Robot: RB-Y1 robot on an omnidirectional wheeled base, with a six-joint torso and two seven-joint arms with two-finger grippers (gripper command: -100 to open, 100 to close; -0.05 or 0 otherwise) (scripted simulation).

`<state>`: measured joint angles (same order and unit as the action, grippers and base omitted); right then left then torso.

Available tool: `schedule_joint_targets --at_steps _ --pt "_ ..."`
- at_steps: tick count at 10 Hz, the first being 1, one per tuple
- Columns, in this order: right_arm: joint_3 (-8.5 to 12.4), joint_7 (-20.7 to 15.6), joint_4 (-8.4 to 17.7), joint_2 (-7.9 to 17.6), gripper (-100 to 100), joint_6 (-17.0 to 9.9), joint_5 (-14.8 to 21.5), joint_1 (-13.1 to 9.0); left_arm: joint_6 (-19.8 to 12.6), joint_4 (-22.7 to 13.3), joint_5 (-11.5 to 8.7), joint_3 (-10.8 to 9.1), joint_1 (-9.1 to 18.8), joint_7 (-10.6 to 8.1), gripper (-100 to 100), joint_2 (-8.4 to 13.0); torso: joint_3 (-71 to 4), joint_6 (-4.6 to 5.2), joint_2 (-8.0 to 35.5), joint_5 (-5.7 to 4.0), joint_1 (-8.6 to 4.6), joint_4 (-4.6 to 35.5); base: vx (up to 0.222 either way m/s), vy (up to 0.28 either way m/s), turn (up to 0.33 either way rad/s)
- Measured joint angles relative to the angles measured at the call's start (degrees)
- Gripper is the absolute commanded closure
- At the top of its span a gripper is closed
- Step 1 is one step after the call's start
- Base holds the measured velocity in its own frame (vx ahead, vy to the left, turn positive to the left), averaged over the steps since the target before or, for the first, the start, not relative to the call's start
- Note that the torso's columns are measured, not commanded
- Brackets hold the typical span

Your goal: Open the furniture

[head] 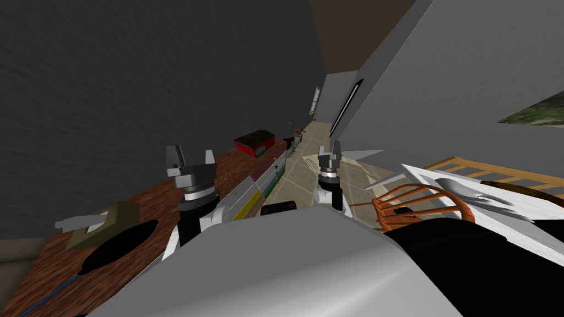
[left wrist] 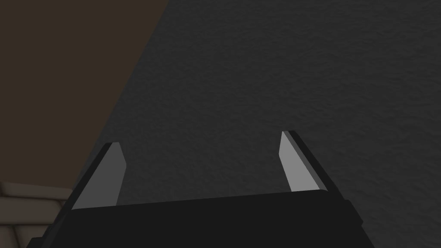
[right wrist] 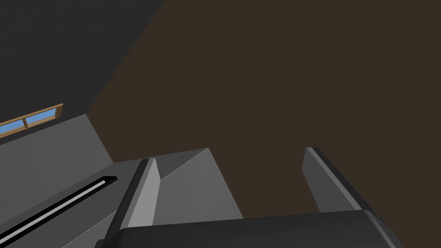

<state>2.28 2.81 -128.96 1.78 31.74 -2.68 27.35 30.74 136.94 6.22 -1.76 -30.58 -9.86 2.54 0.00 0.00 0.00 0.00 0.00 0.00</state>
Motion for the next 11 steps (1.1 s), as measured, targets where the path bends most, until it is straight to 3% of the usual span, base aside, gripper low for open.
schedule_joint_targets --at_steps 2,9,10,11 --pt "0.0 0.0 0.0 0.0 0 0.0 0.0 0.0 0.0 0.0 0.0 0.00 0.0 0.00 0 0.0 -12.0 0.00 6.0 0.00 0.00 6.0 0.000 0.000 0.000" --pt "0.0 0.0 0.0 0.0 0 0.0 0.0 0.0 0.0 0.0 0.0 0.00 0.0 0.00 0 0.0 -70.7 0.00 35.4 0.00 0.00 35.4 0.000 0.000 0.000" --pt "0.0 0.0 0.0 0.0 0 0.0 0.0 0.0 0.0 0.0 0.0 0.00 0.0 0.00 -100 0.0 -79.2 0.00 39.6 0.00 0.00 39.6 0.038 -0.028 0.036" --pt "0.0 0.0 0.0 0.0 0 0.0 0.0 0.0 -0.1 -0.5 -0.1 -0.08 0.1 0.07 -100 0.9 -83.2 0.00 41.5 -0.01 -0.07 41.5 0.101 -0.100 0.086"
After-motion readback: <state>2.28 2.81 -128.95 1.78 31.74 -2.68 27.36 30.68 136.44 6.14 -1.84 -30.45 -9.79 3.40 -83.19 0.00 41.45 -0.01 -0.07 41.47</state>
